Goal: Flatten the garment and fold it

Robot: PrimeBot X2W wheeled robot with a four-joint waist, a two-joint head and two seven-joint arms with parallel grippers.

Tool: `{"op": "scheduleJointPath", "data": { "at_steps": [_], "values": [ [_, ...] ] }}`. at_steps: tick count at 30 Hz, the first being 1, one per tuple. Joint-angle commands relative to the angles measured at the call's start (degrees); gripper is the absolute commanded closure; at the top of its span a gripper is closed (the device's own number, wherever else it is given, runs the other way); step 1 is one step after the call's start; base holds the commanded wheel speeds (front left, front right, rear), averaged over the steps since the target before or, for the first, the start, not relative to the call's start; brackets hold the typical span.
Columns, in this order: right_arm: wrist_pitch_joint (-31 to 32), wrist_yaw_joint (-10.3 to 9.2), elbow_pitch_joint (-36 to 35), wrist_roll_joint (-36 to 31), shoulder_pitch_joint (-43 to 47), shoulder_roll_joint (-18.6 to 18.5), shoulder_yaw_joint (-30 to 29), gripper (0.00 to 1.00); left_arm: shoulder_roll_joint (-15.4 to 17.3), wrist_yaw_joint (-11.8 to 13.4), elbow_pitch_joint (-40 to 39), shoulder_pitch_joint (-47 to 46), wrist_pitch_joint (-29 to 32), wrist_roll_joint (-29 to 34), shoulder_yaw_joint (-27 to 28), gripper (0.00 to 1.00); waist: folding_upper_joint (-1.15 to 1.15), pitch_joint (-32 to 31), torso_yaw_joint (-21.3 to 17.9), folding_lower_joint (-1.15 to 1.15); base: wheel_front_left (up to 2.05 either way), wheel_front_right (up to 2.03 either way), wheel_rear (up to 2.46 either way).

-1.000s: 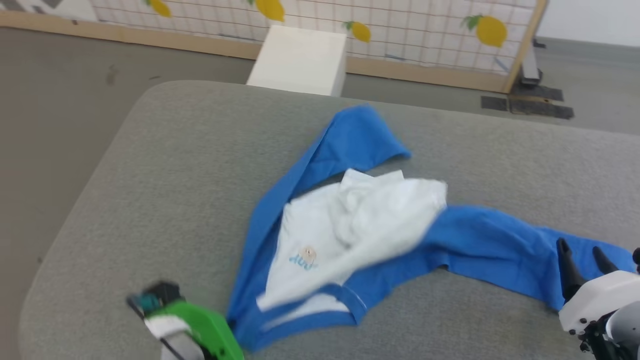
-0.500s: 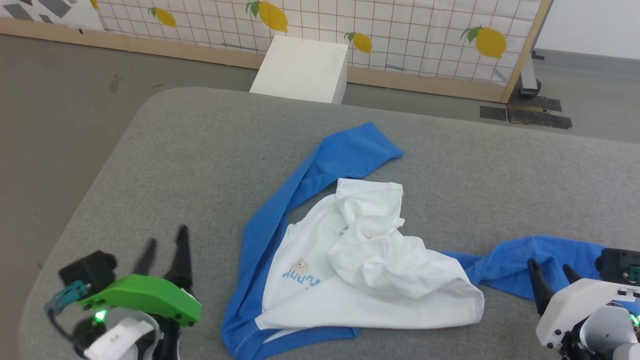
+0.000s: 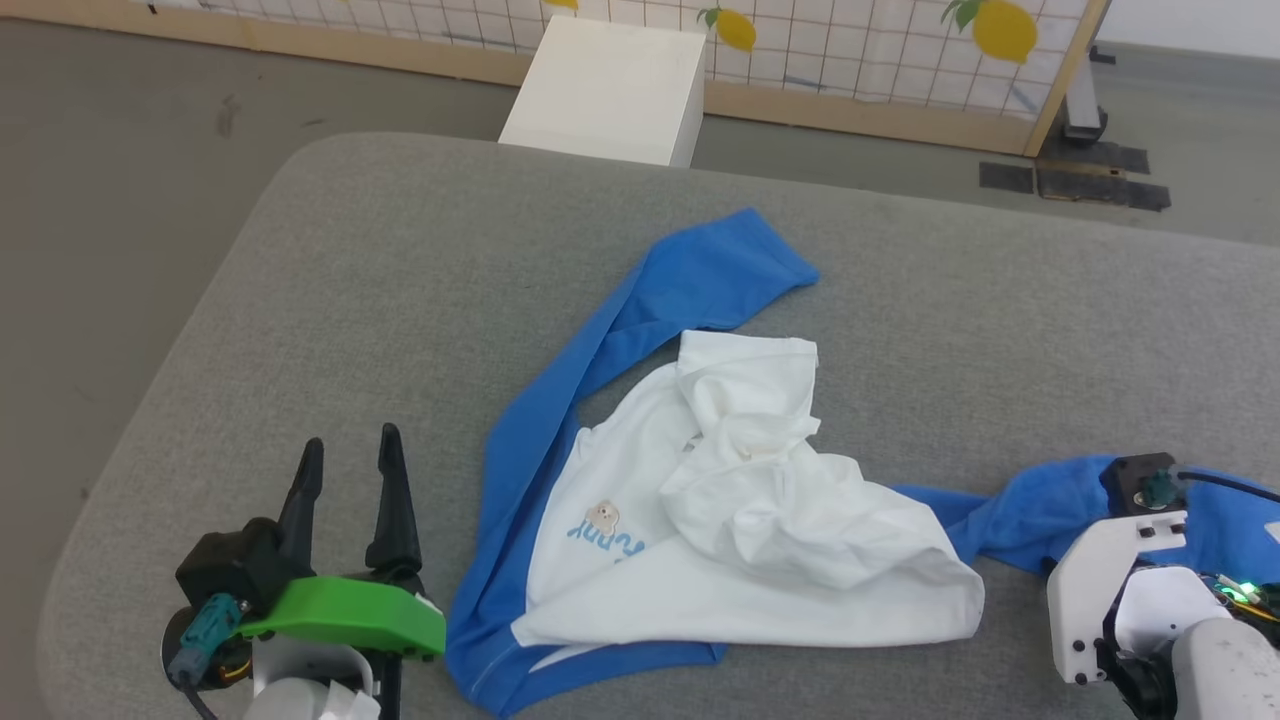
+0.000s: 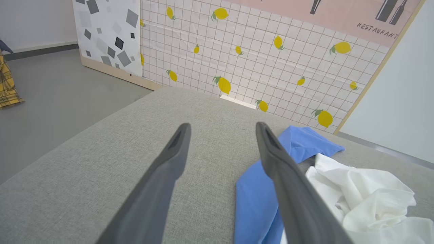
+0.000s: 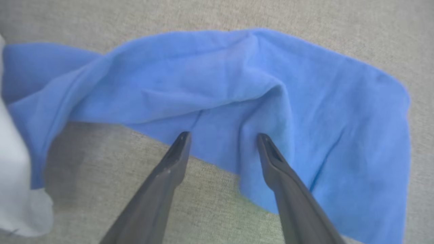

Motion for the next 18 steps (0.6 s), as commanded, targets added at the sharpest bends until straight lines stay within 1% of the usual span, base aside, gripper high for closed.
{"op": "scheduleJointPath", "data": {
  "at_steps": [1,6,7,8,11,14,17,18],
  "values": [
    [0.53,-0.09,1.36,-0.42,-1.09,-0.56,0.63,0.00,-0.39,-0.49,0.29,-1.25,-0.45,0.64,0.26,0.00,0.00,0.86,0.70,0.00,0.00,0.00,0.00],
    [3.50,-0.09,6.43,1.00,-2.32,-2.19,4.45,0.00,-1.97,-1.55,0.94,-1.42,-0.48,1.73,1.32,0.00,0.00,1.51,0.99,0.00,0.00,0.00,0.00],
    [3.99,-0.09,6.82,1.48,-2.45,-2.49,4.94,0.63,-2.20,-1.74,0.99,-1.35,-0.48,1.94,1.53,0.00,0.00,1.49,0.94,0.00,0.00,0.00,0.00],
    [4.26,-0.09,7.03,2.15,-2.60,-3.02,5.37,1.00,-2.49,-1.97,1.10,-1.23,-0.49,2.15,1.72,0.00,0.00,1.47,0.89,0.00,0.00,0.00,0.00],
    [4.55,-0.09,6.42,5.20,-2.31,-5.00,5.57,1.00,-3.20,-2.58,1.54,-1.16,-0.49,2.68,2.16,0.00,0.00,1.14,0.75,0.00,0.00,0.00,0.00],
    [4.93,-0.09,4.51,7.62,-0.94,-8.10,2.93,1.00,-3.70,-3.10,1.91,-1.25,-0.49,3.02,2.45,0.00,0.00,0.80,0.43,0.00,0.00,0.00,0.00],
    [5.54,-0.09,2.25,8.09,0.92,-11.78,-3.96,1.00,-3.98,-3.68,2.40,-1.26,-0.49,3.30,2.73,0.00,0.00,0.46,-0.31,0.00,0.00,0.00,0.00],
    [5.55,-0.09,1.89,7.87,1.24,-12.51,-6.28,1.00,-4.04,-3.81,2.56,-1.30,-0.49,3.35,2.78,0.00,0.00,0.42,-0.49,0.00,0.00,0.00,0.00]
  ]
}}
